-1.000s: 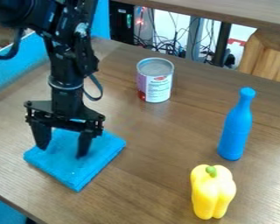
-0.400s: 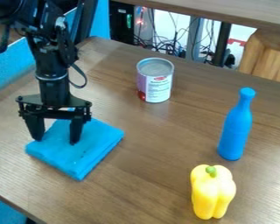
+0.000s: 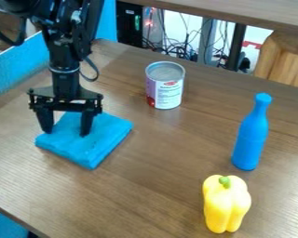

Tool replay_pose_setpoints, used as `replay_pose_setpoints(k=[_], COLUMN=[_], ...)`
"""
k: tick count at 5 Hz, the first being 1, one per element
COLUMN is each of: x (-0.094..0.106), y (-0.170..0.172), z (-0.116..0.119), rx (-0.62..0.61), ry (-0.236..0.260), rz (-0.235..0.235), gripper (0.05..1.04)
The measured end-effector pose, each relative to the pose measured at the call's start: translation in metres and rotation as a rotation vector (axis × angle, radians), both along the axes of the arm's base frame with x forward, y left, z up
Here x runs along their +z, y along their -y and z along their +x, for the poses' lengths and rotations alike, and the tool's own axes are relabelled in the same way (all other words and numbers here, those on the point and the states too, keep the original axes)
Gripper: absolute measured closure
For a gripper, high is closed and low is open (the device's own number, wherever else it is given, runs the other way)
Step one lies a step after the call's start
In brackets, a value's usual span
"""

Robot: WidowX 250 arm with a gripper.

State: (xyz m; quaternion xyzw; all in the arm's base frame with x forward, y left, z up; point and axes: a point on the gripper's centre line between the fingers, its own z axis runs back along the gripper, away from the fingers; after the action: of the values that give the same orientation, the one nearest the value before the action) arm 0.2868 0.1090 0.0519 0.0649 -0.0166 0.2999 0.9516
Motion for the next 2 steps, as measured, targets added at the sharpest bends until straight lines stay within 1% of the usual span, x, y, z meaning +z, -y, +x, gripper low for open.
replay_pose_setpoints(k=[1,2], x=[0.000,0.001], y=[-0.021,-0.035], z=[0.016,0.031], rx=[0.052,0.101], ry=[0.016,0.017], rz=[0.008,0.003], gripper=[0.079,0.079])
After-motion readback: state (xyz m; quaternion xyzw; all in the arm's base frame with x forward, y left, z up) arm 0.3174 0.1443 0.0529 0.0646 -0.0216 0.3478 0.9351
